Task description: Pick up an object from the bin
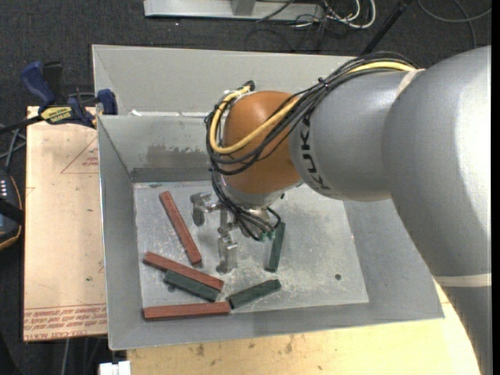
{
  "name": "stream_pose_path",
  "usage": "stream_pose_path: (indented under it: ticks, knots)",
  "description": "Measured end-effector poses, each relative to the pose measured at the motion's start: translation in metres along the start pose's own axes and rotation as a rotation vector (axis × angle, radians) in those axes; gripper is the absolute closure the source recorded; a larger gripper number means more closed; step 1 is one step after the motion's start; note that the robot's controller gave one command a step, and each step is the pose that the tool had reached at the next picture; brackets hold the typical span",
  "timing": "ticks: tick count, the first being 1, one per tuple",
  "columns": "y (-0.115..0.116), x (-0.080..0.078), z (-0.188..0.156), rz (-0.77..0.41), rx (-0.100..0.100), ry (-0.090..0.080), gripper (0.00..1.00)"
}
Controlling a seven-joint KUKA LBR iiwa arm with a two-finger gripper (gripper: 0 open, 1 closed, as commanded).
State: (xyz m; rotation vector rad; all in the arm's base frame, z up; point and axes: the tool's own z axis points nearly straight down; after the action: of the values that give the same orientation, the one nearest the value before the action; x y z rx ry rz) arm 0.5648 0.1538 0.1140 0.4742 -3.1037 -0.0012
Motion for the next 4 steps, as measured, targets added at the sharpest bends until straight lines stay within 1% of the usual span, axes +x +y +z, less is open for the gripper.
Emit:
stream_pose_path:
  ticks: [1, 2, 3, 4]
  knots:
    - [0.041, 0.003, 0.007, -0.001, 0.001, -0.011, 0.00]
    - [0.050, -0.023, 0.040, 0.074, -0.001, -0.011, 1.00]
    - [0.050, -0.022, 0.042, 0.073, -0.001, -0.008, 0.00]
    - [0.051, -0.022, 0.043, 0.073, -0.001, -0.008, 0.00]
